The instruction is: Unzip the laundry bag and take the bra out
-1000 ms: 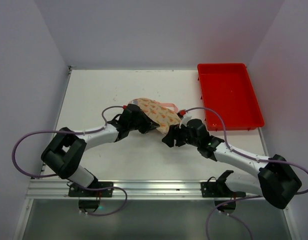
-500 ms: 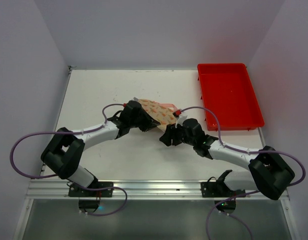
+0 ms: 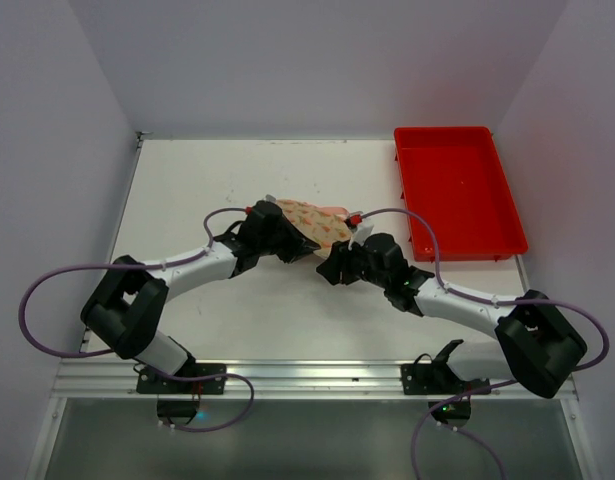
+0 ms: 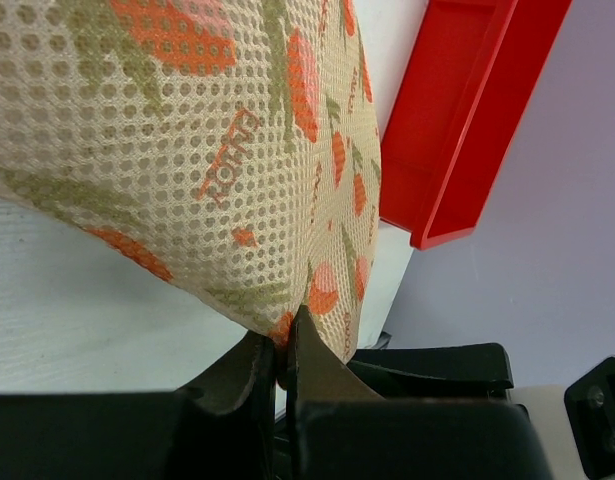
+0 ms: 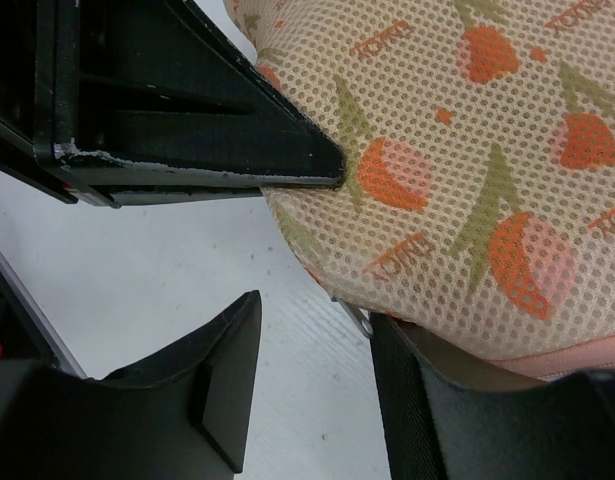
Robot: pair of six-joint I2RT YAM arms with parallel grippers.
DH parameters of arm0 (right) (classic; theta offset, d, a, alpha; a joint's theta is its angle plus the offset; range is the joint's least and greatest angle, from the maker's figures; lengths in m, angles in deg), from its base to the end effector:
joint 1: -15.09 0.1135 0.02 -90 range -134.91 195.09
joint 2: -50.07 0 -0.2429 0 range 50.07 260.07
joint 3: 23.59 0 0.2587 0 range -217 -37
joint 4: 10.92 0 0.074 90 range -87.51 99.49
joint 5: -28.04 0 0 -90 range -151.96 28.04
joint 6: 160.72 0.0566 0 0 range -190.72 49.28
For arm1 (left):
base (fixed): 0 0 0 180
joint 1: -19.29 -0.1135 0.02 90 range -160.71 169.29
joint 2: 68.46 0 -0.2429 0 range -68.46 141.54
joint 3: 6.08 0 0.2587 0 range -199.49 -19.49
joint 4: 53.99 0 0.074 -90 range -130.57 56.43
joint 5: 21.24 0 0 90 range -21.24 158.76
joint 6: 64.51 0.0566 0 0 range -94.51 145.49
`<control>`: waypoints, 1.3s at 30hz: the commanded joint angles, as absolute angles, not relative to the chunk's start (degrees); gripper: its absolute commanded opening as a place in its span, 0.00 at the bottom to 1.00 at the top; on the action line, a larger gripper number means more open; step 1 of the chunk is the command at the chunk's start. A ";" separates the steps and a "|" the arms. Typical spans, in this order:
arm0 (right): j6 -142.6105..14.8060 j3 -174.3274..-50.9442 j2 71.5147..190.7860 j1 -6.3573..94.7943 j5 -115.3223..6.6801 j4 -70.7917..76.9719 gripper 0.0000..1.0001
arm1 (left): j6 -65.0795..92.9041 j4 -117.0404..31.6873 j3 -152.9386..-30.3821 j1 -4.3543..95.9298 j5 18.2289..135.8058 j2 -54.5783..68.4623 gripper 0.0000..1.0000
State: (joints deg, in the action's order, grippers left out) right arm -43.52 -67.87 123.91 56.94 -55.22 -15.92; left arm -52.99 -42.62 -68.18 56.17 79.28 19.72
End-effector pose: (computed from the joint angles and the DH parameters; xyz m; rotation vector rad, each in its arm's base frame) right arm 0.2159 0.2023 0.1651 -0.3479 2.0811 0.8701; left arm 0.2718 -0.2169 0.1637 -0.7948 2.4176 -1.1858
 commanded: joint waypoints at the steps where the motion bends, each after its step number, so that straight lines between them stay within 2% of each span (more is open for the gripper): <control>1: -44.96 -70.14 123.20 57.10 -57.92 -19.83 0.48 | -53.78 -43.65 -69.85 56.55 82.20 16.97 0.00; 5: -45.23 -69.70 122.32 57.10 -58.97 -19.13 0.41 | -53.26 -43.21 -69.77 56.55 82.03 16.70 0.00; 8: -45.58 -69.70 121.88 57.10 -59.67 -17.99 0.29 | -52.82 -43.30 -69.50 56.38 82.55 16.53 0.00; 11: -46.89 -69.52 120.65 57.02 -60.99 -15.27 0.11 | -51.95 -42.95 -69.33 55.85 83.26 16.44 0.00; 14: -47.42 -69.43 119.77 57.02 -61.87 -12.20 0.00 | -50.19 -41.98 -69.15 54.72 83.61 16.35 0.00; 24: -48.30 -68.55 112.83 57.02 -67.49 -2.35 0.00 | -40.70 -36.36 -65.55 46.72 88.09 13.80 0.00; 31: -47.42 -70.22 110.36 56.40 -70.31 7.49 0.00 | -21.05 -28.71 -66.68 38.90 90.12 16.08 0.00; 34: -48.74 -71.71 111.24 56.66 -67.25 9.53 0.00 | -16.88 -30.98 -67.65 37.14 90.81 20.73 0.00; 38: -47.26 -75.66 116.77 57.62 -56.11 6.30 0.00 | -18.18 -38.89 -71.77 36.69 98.88 29.24 0.01; 39: -46.64 -76.28 119.91 58.24 -54.77 4.71 0.00 | -18.62 -39.51 -72.74 36.69 99.69 30.40 0.12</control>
State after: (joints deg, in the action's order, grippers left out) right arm -46.88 -72.57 116.33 57.77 -59.22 3.99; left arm -23.57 -36.69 -69.71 40.28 102.47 27.02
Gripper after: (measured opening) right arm 0.011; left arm 0.092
